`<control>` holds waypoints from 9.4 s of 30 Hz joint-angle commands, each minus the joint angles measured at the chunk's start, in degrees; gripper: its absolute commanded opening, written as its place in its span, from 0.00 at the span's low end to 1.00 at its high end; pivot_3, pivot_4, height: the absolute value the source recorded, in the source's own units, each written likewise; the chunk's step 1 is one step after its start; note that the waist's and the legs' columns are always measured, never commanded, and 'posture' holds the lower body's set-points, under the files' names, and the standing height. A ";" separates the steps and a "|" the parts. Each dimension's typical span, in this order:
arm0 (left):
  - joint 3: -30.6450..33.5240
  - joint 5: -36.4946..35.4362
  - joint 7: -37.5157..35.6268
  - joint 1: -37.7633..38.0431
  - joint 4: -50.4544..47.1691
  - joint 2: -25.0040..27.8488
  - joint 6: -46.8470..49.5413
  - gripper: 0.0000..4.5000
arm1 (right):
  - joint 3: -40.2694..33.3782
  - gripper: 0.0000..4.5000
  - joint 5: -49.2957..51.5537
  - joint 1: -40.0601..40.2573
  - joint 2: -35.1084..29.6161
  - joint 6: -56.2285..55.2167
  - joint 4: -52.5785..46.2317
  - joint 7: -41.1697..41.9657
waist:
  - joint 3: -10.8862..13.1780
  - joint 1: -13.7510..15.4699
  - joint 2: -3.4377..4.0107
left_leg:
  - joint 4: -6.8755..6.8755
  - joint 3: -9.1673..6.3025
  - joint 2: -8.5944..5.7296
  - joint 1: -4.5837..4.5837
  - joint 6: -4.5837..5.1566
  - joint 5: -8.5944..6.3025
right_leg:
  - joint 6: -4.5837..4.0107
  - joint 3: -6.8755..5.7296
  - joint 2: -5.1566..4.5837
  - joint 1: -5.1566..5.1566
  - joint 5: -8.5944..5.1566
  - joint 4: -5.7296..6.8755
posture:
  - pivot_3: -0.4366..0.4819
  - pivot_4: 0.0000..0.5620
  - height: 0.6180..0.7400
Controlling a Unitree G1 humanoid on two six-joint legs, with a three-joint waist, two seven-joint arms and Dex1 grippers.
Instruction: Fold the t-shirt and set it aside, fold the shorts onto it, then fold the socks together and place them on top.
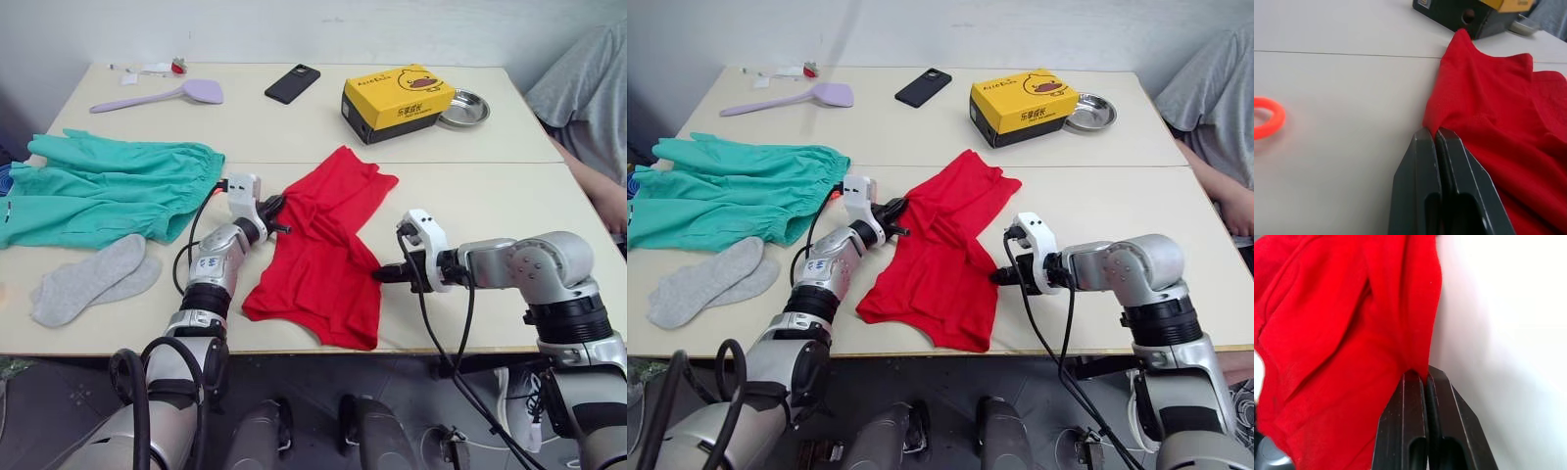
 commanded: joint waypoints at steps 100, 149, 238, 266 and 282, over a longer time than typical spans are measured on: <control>-6.31 -14.59 -23.18 -6.93 1.28 14.66 12.99 0.01 | -1.40 0.00 -35.57 -12.39 9.70 -60.04 34.29 19.36 | 0.34 -0.15 0.55 | 0.81 0.05 0.16 -0.18 0.11 0.09 | -0.15 -0.70 -0.05 0.03 0.13 0.62 | 0.48 0.27 1.00; -22.52 13.63 -34.83 15.12 -19.29 20.96 -23.05 0.42 | 6.67 0.48 -49.27 11.52 6.45 -78.93 7.42 27.00 | 0.33 -0.18 0.56 | 0.73 0.59 0.24 0.09 -0.28 -0.50 | -0.19 -0.19 -0.16 -0.17 0.11 0.54 | 0.48 0.27 1.00; -20.84 2.35 -28.32 28.35 -37.25 13.93 0.09 0.01 | 4.11 0.00 -43.92 18.30 14.70 -63.83 -0.14 13.87 | 0.30 -0.04 0.60 | 0.77 0.58 0.28 0.22 -0.22 -0.64 | -0.21 -0.17 -0.21 -0.06 0.10 0.49 | 0.48 0.27 1.00; -15.50 3.09 -20.16 17.95 -24.19 10.04 -5.82 0.01 | 0.30 0.00 -39.03 13.72 19.23 -66.75 7.59 15.05 | 0.32 0.01 0.71 | 0.75 0.58 0.28 0.16 -0.17 -0.67 | -0.20 -0.23 -0.20 -0.07 0.11 0.42 | 0.48 0.27 1.00; -17.30 -10.69 -37.63 26.78 -46.29 13.77 1.15 0.01 | -4.72 0.00 -29.37 18.30 17.24 -64.67 -0.69 21.60 | 0.32 -0.36 0.72 | 0.70 0.60 0.33 0.14 -0.19 -0.66 | -0.20 -0.20 -0.11 -0.09 0.10 0.41 | 0.48 0.27 1.00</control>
